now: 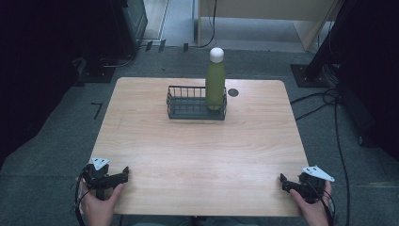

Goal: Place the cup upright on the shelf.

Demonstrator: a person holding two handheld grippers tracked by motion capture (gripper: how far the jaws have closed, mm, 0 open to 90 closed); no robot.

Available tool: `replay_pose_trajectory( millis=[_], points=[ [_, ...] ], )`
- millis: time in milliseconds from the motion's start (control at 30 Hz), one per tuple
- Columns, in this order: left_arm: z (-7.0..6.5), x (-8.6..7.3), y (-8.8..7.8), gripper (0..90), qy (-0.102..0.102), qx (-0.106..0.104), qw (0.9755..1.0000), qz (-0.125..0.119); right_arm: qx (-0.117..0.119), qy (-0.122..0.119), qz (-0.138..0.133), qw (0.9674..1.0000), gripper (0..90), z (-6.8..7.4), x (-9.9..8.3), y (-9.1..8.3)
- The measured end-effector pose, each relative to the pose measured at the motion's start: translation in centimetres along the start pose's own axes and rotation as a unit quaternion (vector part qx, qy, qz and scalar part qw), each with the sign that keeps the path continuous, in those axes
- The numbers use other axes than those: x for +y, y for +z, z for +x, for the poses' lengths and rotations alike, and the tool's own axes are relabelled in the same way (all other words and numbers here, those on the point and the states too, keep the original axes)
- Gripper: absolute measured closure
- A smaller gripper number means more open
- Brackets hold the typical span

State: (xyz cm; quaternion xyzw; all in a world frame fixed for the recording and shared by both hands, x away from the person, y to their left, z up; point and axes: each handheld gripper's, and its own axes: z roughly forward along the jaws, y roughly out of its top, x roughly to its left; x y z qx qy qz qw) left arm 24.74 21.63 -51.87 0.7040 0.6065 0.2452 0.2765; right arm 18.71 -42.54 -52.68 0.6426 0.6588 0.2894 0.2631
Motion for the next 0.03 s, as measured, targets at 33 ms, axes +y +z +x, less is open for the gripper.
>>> replay_pose_trajectory(
  millis=[33],
  points=[
    [0.0,0.0,0.0,0.0,0.0,0.0,1.0,0.0,0.0,0.0,0.0,1.0,3.7,0.01,0.0,0.0]
  ],
)
